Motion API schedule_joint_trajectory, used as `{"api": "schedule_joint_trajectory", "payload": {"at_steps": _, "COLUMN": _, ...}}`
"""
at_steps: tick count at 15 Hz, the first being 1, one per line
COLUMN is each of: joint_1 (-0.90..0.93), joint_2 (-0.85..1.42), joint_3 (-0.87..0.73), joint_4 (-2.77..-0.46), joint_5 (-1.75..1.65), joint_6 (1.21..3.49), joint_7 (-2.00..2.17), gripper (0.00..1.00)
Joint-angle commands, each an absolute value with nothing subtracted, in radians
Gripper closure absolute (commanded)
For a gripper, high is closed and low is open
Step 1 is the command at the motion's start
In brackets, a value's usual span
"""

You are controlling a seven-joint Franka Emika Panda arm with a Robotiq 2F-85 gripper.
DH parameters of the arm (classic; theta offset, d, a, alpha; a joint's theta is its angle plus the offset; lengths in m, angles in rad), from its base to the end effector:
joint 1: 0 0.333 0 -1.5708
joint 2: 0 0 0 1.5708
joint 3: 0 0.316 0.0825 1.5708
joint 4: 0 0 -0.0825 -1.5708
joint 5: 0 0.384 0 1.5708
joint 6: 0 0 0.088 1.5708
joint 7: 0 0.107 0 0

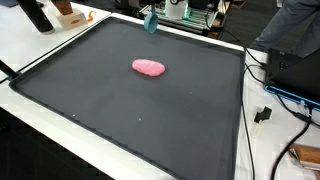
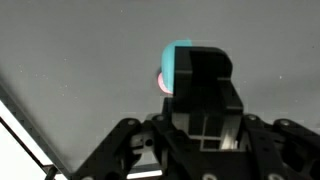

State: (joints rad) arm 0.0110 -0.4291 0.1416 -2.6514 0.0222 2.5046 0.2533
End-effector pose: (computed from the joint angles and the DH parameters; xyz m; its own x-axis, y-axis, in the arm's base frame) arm 0.4089 0.0619 0.4075 0.9534 -0.1202 0.2769 -0.1167 -0.9927 -0.0292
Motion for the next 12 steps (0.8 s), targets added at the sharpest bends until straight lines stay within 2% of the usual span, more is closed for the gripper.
{"api": "schedule_joint_trajectory", "payload": {"at_steps": 1, "joint_1": 0.016, "joint_2": -0.43, "joint_3": 0.136, "joint_4": -2.65, "joint_5": 0.019, "joint_6": 2.501, "joint_7": 0.255, "gripper": 0.5}}
{"api": "schedule_joint_trajectory", "payload": {"at_steps": 4, "joint_1": 0.016, "joint_2": -0.43, "joint_3": 0.136, "joint_4": -2.65, "joint_5": 0.019, "joint_6": 2.501, "joint_7": 0.255, "gripper": 0.5}}
{"api": "schedule_joint_trajectory", "payload": {"at_steps": 5, "joint_1": 0.025, "joint_2": -0.427, "joint_3": 0.123, "joint_4": -2.644, "joint_5": 0.036, "joint_6": 2.5, "joint_7": 0.236, "gripper": 0.75}}
{"api": "schedule_joint_trajectory", "payload": {"at_steps": 12, "joint_1": 0.114, "joint_2": -0.358, "joint_3": -0.12, "joint_4": -2.54, "joint_5": 0.302, "joint_6": 2.479, "joint_7": -0.176, "gripper": 0.75}}
